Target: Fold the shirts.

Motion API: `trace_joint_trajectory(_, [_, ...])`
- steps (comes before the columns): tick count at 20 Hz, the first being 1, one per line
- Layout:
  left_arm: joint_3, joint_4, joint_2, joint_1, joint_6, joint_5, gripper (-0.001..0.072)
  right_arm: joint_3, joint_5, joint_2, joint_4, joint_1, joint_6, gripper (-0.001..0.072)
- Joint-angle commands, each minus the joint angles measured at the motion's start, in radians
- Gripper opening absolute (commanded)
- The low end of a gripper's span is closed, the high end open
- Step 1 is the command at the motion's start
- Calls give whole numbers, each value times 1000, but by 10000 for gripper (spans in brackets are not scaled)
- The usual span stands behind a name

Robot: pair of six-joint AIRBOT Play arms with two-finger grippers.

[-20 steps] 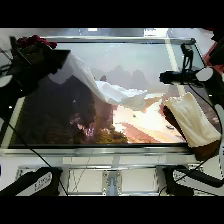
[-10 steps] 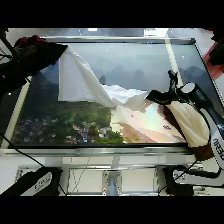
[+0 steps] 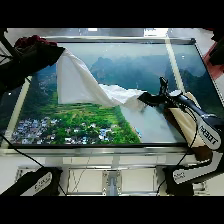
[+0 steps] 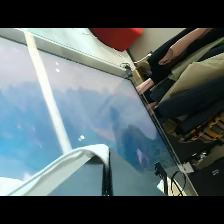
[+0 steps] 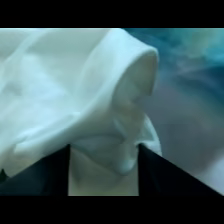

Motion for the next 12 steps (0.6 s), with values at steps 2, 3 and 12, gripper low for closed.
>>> trace_joint_trajectory(2, [1,26,1,1,-2,11,9,87,-70,-40,45,41,-42,35])
trace_joint_trajectory(3, [1,26,1,1,-2,19,10,119,-56,-39,42,39,-42,26])
trace_joint_trajectory(12, [117,29,27,2,159,135,8,368,238,185,-352,-17,153,22])
